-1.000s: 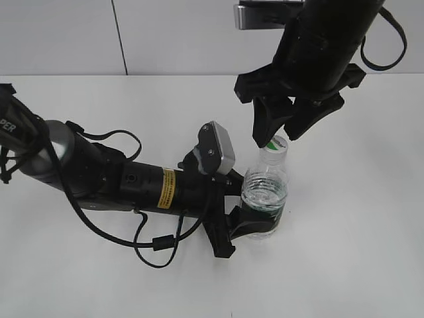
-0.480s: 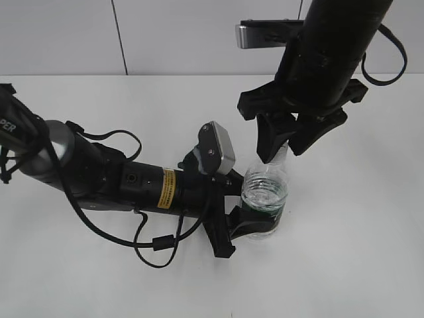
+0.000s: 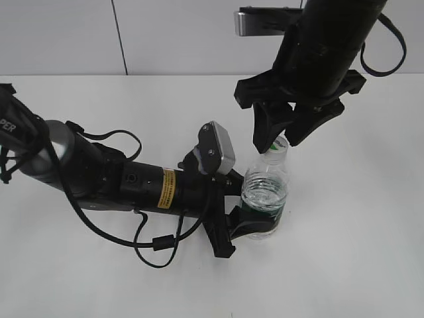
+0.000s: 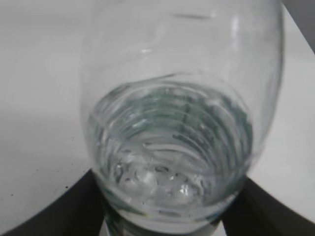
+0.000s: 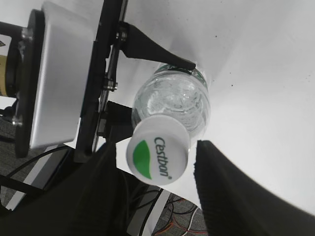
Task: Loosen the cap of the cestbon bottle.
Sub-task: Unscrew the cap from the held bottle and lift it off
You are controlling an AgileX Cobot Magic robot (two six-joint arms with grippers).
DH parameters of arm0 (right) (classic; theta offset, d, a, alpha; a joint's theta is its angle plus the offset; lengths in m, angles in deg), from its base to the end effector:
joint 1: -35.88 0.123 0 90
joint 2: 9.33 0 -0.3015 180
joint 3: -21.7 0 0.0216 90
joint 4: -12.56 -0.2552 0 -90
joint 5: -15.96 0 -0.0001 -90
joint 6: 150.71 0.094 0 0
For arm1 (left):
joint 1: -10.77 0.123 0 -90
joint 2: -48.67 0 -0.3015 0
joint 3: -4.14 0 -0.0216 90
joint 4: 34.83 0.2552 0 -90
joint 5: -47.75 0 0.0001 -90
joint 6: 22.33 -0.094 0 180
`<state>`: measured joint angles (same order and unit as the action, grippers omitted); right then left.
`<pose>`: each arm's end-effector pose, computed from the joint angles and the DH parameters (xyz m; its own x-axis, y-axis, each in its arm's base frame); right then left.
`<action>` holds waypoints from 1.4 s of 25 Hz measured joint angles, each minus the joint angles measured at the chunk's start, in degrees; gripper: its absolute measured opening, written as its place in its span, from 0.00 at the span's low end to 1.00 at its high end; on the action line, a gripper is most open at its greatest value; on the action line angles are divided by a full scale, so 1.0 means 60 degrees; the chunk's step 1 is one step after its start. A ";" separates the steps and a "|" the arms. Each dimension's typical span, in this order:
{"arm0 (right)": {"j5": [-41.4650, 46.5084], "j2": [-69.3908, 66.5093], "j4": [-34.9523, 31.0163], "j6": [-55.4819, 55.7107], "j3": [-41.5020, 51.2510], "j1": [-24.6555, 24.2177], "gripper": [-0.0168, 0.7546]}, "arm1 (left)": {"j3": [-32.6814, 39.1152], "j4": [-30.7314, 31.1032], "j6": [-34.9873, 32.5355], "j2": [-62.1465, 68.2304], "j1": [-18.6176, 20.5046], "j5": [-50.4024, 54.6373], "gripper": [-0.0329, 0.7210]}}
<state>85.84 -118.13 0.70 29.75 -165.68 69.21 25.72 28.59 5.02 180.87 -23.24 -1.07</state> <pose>0.2959 0.2163 0.2880 -0.8676 -0.4765 -0.1424 -0.4968 0.8439 0.2026 0.2883 -0.2708 0.0853 -0.0777 0.4354 -0.8969 0.9903 0.1376 -0.0190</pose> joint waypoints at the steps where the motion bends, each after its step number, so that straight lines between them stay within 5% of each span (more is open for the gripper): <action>1: 0.0000 0.0000 0.0000 0.0000 0.0000 0.0000 0.53 | 0.0000 0.0000 0.0000 0.0000 0.0000 0.0000 0.59; 18: 0.0010 -0.0168 -0.0180 0.0011 0.0027 0.0000 0.53 | 0.0000 -0.0009 0.0000 0.0000 0.0000 0.0010 0.59; 28: 0.0010 -0.0168 -0.0100 -0.0227 0.0009 0.0000 0.41 | 0.0000 -0.0009 0.0000 0.0000 0.0000 0.0010 0.59; 35: 0.0010 -0.0168 0.0112 -0.3261 0.0009 0.0000 0.41 | 0.0000 -0.0028 0.0000 0.0000 0.0000 0.0010 0.59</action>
<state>85.90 -119.13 1.37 10.18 -165.63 69.21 25.72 28.43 5.02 180.87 -23.24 -1.01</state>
